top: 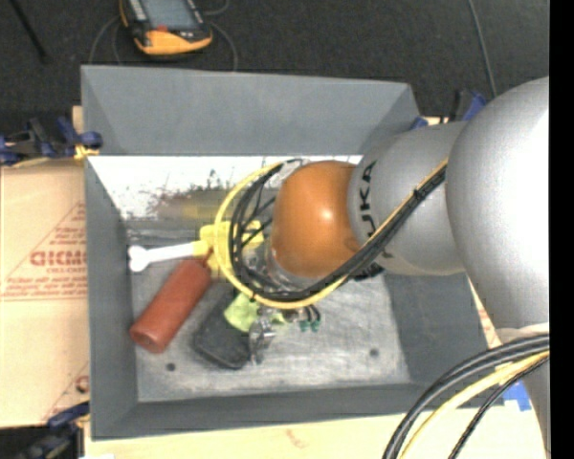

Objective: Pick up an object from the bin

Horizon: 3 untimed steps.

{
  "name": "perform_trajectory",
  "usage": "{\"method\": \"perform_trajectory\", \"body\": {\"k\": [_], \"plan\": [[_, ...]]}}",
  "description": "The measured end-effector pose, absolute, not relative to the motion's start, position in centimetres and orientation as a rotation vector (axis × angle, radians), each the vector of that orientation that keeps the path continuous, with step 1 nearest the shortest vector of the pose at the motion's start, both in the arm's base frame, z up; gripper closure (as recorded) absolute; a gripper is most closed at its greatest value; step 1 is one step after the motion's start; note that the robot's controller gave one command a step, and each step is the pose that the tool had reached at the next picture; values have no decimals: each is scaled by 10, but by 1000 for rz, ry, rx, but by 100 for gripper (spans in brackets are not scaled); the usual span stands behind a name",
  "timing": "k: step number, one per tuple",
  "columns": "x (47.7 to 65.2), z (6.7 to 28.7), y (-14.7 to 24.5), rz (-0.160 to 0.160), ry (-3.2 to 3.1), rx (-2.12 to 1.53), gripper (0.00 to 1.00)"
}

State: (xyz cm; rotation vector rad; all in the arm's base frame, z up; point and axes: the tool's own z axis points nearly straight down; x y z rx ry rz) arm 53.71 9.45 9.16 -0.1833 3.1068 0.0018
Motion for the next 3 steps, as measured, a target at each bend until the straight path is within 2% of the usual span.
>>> {"method": "perform_trajectory", "body": {"k": [1, 2, 3], "plan": [[542, 100, 95, 5, 3111, -189, 100], [542, 100, 95, 5, 3111, -188, 100], [493, 205, 78, 0, 3126, -287, 100]]}}
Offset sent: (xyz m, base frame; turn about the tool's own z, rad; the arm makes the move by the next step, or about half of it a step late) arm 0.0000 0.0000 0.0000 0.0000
